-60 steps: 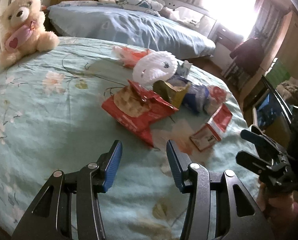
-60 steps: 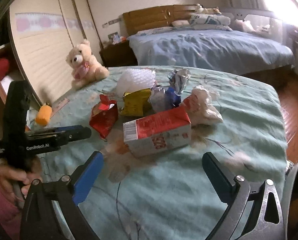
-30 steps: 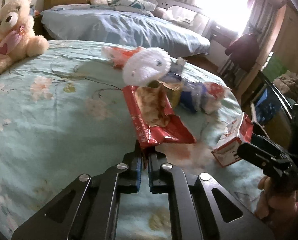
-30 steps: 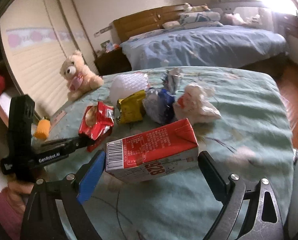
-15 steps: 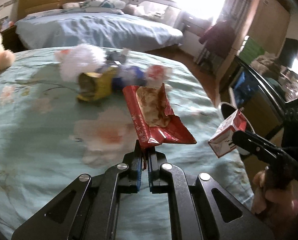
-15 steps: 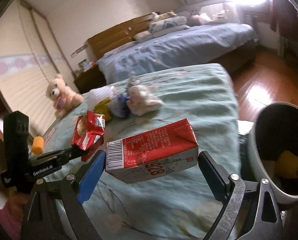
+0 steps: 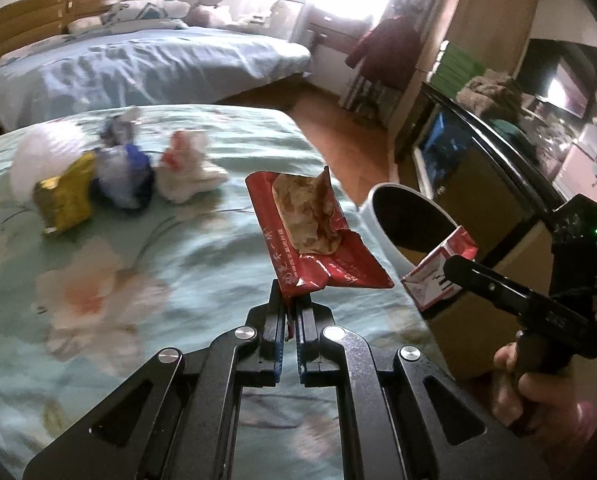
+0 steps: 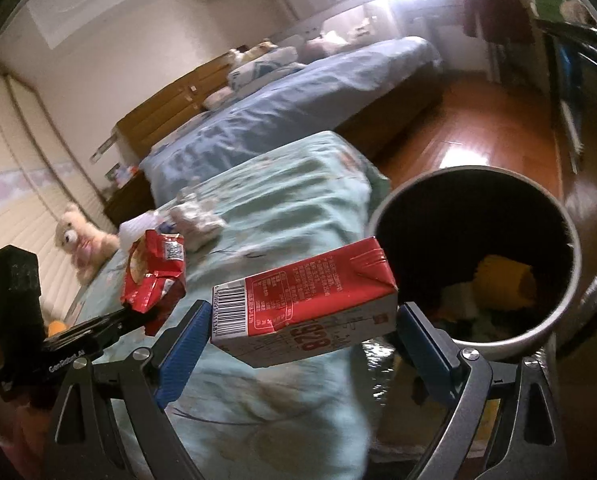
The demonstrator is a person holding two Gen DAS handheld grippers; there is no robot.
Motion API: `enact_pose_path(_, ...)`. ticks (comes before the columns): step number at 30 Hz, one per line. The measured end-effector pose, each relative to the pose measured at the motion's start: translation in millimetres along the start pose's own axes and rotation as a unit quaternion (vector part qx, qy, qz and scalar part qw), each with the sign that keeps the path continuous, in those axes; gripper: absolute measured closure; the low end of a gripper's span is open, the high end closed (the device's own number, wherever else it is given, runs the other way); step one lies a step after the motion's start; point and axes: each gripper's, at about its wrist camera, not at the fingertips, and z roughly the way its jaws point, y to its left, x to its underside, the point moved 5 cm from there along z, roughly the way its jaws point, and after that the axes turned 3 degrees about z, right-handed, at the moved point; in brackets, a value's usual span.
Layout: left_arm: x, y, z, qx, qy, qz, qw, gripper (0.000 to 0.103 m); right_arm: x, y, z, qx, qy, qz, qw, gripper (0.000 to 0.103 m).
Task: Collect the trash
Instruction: 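Carry the snack bag and milk carton over the bin with both grippers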
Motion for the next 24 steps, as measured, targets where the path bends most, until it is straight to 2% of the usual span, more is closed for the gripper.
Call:
enact_pose_path(7, -6.9, -27.0, 15.9, 0.016, 0.012, 0.025, 0.9995, 0.099, -6.6, -29.7, -15.0, 0.03, -0.015, 0.022, 0.999, 0.01)
enact_pose_path(24, -19.8, -63.6, 45.6, 0.041, 0.031, 0.051, 0.9974, 0.099, -17.2, -73.5, -23.1, 0.059, -0.026, 0.059, 0.996, 0.01)
